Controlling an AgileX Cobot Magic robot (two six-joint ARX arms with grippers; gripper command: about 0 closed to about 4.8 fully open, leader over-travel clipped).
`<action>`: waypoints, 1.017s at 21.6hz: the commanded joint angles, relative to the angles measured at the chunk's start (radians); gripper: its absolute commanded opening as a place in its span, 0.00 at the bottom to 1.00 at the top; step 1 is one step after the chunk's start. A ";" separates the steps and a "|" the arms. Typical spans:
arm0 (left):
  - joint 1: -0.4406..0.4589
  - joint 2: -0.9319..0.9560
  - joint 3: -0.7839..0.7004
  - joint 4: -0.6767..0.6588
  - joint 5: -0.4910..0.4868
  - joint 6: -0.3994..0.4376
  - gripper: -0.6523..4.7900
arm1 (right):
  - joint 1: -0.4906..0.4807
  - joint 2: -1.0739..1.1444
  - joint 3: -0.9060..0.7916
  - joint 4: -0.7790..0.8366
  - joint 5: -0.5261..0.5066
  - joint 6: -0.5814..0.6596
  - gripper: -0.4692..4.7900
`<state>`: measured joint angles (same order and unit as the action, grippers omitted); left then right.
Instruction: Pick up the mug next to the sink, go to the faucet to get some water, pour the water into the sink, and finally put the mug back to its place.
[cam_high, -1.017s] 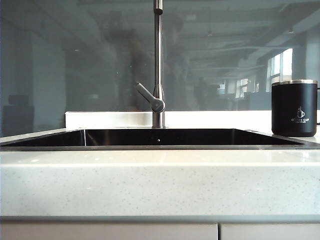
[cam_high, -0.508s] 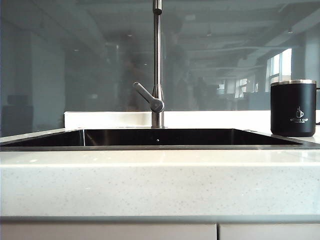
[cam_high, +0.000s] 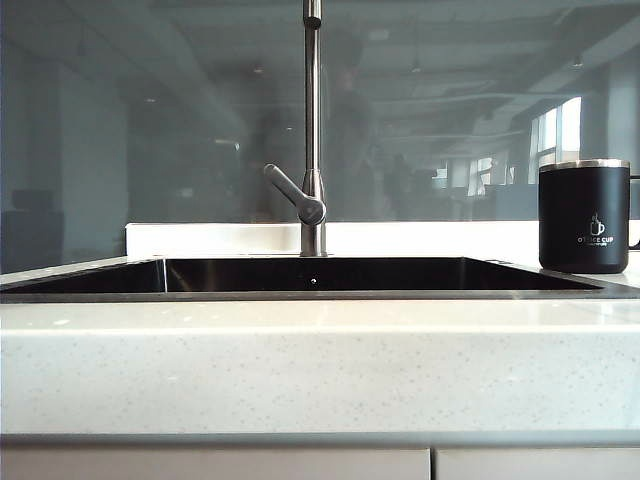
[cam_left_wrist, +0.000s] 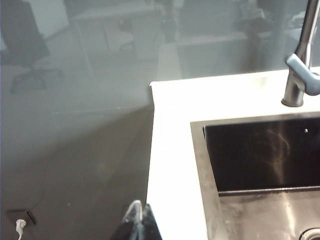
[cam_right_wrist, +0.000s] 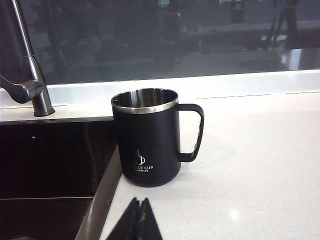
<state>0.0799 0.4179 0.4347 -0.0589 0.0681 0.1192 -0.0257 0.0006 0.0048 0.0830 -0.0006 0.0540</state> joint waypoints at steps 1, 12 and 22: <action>0.000 -0.170 -0.126 0.032 -0.004 0.000 0.11 | -0.001 -0.002 -0.003 0.014 0.001 -0.003 0.08; -0.049 -0.414 -0.425 0.107 -0.096 -0.070 0.11 | -0.001 -0.002 -0.003 0.014 0.000 -0.003 0.08; -0.111 -0.414 -0.425 0.136 -0.140 -0.097 0.11 | -0.001 -0.002 -0.003 0.013 0.001 -0.003 0.08</action>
<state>-0.0322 0.0032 0.0063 0.0643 -0.0826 0.0254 -0.0257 0.0006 0.0048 0.0818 -0.0006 0.0536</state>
